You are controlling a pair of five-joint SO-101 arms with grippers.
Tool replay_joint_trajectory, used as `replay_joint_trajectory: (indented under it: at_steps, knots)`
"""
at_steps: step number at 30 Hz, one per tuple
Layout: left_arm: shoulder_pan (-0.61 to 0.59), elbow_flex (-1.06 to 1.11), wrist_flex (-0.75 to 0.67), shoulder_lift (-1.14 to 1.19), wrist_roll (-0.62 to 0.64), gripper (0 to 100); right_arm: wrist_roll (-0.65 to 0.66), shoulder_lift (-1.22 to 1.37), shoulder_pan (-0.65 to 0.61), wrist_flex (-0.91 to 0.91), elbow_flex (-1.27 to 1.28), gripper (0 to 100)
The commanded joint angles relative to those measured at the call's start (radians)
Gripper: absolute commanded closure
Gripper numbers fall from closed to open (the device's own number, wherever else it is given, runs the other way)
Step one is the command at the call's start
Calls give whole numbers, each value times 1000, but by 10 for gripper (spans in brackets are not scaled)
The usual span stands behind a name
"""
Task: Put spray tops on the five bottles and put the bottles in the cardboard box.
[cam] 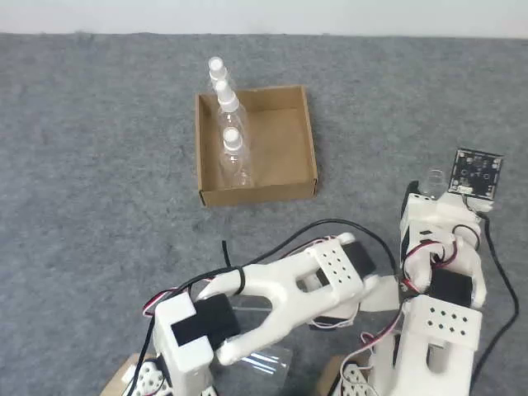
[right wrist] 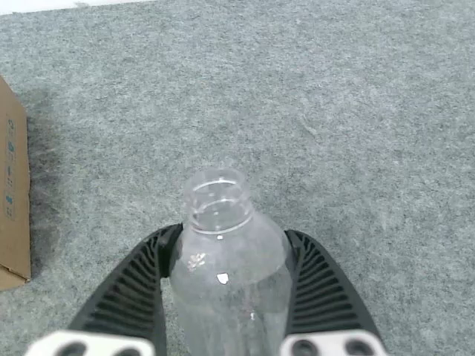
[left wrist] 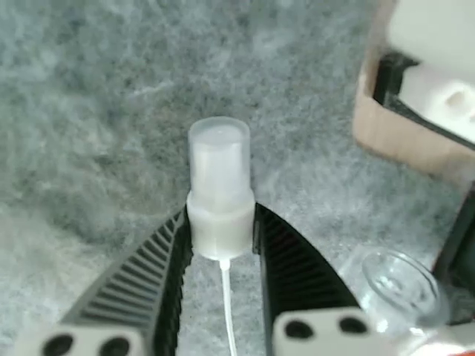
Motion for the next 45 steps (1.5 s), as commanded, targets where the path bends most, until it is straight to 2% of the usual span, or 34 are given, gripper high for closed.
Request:
replay_joint_trajectory:
  at_steps: [1,22,33,40,45]
  knots:
    - [3,-77,58,-12,-9,974,-8,-33,-13,-25,-14,983]
    - [-14,-42,109,-25,14,987,-8,-31,-13,-22,-14,983]
    - [-14,226,6,-334,11,987,-8,-31,-13,-22,-14,983]
    - [-15,274,2,-422,23,987,-8,-31,-13,-22,-12,983]
    - [-75,277,-29,-459,103,987,-8,-31,-13,-21,-12,983]
